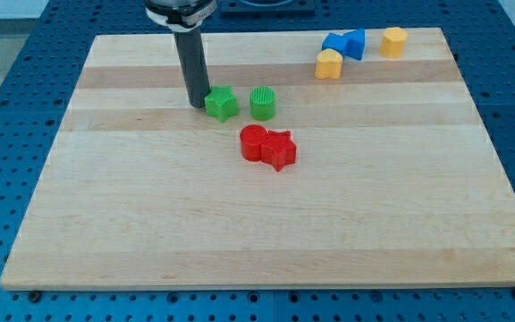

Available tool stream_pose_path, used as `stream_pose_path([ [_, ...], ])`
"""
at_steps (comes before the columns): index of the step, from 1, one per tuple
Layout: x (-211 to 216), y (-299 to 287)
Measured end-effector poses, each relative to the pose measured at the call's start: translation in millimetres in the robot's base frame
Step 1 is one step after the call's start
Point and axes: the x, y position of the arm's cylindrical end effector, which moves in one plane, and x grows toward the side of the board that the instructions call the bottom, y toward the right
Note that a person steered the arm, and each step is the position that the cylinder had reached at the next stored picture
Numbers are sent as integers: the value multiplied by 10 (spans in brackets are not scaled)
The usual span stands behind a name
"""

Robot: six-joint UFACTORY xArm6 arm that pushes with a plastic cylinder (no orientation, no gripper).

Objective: Place your arm below the blue blocks

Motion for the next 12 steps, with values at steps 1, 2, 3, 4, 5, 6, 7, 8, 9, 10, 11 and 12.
stream_pose_path([
  [1, -541, 63],
  [2, -678, 511],
  [3, -638, 1136],
  [4, -615, 1212],
  [5, -615, 1331],
  [6, -615, 1620],
  [7, -650, 1928],
  [8, -684, 2290],
  [9, -713, 2405],
  [10, -714, 2405],
  [11, -748, 2405],
  [12, -750, 2405],
])
